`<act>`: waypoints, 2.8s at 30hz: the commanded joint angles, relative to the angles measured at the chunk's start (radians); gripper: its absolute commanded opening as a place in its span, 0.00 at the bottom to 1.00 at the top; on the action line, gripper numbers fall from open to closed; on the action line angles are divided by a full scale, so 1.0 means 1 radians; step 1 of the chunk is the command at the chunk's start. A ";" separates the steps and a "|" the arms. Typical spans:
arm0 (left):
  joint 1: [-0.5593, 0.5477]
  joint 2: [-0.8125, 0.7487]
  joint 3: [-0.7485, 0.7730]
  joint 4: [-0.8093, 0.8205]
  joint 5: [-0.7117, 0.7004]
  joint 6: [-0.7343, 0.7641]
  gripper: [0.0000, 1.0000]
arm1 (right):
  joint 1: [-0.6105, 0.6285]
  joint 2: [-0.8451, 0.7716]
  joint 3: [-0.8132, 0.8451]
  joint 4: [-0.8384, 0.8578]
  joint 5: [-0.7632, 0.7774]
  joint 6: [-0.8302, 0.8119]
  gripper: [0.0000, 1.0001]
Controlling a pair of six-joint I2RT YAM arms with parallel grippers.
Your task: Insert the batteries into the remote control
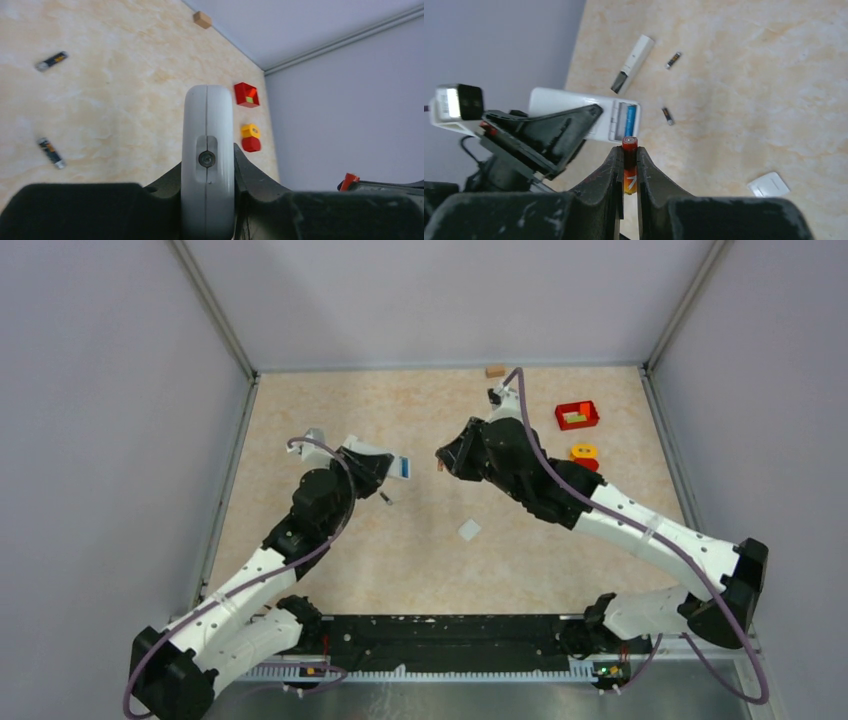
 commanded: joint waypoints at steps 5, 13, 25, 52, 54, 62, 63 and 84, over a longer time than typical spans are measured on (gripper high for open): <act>0.002 0.011 -0.007 0.309 0.145 -0.219 0.00 | 0.014 0.024 0.106 0.111 0.033 0.006 0.10; 0.002 -0.048 -0.037 0.368 0.167 -0.279 0.00 | 0.014 0.074 0.214 0.071 -0.007 -0.008 0.10; 0.003 -0.014 -0.055 0.476 0.206 -0.424 0.00 | 0.032 0.039 0.100 0.287 0.011 -0.082 0.10; 0.005 0.023 -0.089 0.659 0.146 -0.485 0.00 | 0.066 0.041 0.077 0.243 0.026 -0.112 0.27; 0.004 0.029 -0.088 0.664 0.147 -0.483 0.00 | 0.068 0.034 0.079 0.232 0.028 -0.109 0.28; 0.005 0.016 -0.092 0.646 0.131 -0.451 0.00 | 0.067 0.000 0.114 0.181 0.042 -0.102 0.36; 0.005 0.011 -0.094 0.644 0.128 -0.445 0.00 | 0.066 -0.004 0.122 0.175 0.039 -0.103 0.39; 0.011 -0.005 -0.093 0.682 0.120 -0.317 0.00 | 0.051 -0.113 -0.123 0.408 -0.084 0.674 0.95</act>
